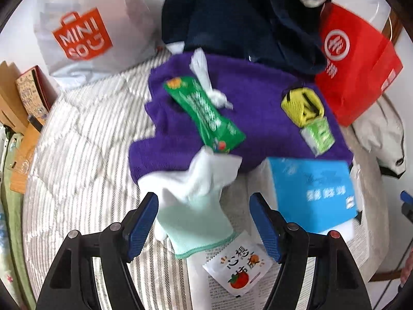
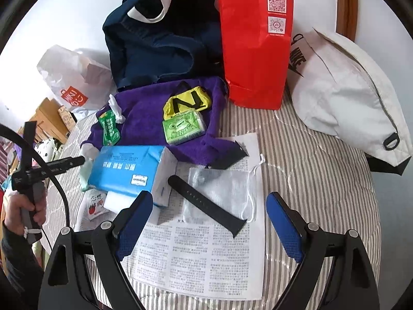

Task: Organize soft objects
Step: 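Reach to the mint-and-white sock with the left tool and grasp it, then grasp the black watch strap with the right tool while the left tool holds the sock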

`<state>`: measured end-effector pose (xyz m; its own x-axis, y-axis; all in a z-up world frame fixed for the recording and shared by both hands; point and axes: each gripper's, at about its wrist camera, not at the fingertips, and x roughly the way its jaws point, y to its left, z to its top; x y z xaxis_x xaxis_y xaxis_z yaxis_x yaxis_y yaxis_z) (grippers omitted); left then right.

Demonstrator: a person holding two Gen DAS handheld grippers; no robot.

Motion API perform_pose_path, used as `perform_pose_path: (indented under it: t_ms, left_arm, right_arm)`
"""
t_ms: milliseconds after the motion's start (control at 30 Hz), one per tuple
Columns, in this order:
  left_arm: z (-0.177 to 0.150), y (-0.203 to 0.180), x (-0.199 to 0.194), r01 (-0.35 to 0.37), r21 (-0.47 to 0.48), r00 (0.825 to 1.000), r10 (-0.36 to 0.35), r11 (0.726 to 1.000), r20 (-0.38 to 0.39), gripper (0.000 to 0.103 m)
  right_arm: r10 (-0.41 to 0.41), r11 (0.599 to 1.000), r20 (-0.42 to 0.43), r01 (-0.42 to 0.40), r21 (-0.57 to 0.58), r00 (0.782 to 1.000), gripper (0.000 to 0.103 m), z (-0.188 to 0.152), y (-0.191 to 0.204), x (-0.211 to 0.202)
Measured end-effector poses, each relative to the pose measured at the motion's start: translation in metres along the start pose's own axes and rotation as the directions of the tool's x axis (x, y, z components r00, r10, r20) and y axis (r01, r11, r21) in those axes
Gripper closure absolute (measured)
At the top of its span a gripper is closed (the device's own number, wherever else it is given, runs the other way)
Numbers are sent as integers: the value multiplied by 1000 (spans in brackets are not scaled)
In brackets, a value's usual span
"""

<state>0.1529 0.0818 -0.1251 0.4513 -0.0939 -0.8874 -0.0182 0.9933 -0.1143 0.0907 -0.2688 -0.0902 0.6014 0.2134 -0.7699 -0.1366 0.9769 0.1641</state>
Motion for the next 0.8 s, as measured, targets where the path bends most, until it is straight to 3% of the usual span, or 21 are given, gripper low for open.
perform_pose_path:
  t_ms: [133,367,500,533,667,800]
  left_arm:
    - [-5,-3,19,-43,23,999,43,999,-26,32]
    - [-5,-2,35,-87,25,996,87,996,4,34]
    - [-7,5,33,-38,-20,999,39,999,20,73]
    - [-8,7,31,-24,-28,1000,25,999,19,79]
    - [-12,16,17,32,-59,999,-30,998,31,90]
    - [-18,21,-4,50,-63,997,-47,997,57,91]
  right_arm:
    - [-10,1000,-12,10,12,1000,14,-8,-3,1]
    - [-33,998,-26,34,48,999,14,-21,-12,5]
    - [-43,998,-32,45,47,999,14,-25,-14,8]
    - [-43,998,-31,45,47,999,14,-25,-14,9]
    - [-38,998,-33,40,47,999,14,-25,-16,15]
    - [-33,998,-41,34,43,999,14,-27,-18,23]
